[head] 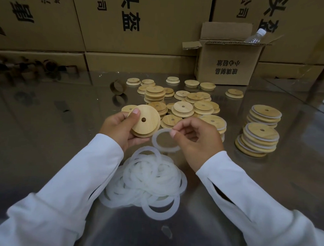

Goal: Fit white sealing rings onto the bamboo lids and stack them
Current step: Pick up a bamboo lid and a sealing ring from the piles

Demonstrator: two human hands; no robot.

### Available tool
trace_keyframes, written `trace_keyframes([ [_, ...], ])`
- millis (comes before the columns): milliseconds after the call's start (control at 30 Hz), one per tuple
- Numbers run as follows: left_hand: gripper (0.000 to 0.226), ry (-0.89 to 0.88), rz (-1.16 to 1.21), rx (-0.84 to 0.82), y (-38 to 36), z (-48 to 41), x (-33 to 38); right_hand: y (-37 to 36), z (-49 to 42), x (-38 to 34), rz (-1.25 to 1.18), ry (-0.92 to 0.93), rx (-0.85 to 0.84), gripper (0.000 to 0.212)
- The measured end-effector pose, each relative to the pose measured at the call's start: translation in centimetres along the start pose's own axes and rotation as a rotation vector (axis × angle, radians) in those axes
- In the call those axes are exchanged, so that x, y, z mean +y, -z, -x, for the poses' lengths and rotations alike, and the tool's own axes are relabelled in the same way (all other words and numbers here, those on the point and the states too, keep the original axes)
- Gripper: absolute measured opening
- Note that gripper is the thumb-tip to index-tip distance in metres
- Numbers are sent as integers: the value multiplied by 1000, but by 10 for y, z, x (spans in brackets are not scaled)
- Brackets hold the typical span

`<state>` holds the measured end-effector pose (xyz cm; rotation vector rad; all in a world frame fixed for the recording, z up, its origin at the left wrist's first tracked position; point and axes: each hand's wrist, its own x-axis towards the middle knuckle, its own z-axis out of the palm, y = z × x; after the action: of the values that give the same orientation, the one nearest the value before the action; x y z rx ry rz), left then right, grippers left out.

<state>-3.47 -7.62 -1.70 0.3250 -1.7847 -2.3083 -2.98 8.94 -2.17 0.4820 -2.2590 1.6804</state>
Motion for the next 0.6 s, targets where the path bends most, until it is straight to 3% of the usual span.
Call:
trace_keyframes([
  [133, 17, 34, -31, 23, 2, 0, 0, 4, -4, -5, -281, -97, 36, 18],
  [267, 15, 70, -87, -88, -2, 6, -2, 5, -6, -5, -460, -225, 0, 15],
  [500, 30, 246, -29, -264, -13, 16, 0, 1, -7, 0, -446, -342, 94, 11],
  [600, 36, 226, -85, -326, -13, 18, -1, 0, -6, 1, -417, -360, 87, 11],
])
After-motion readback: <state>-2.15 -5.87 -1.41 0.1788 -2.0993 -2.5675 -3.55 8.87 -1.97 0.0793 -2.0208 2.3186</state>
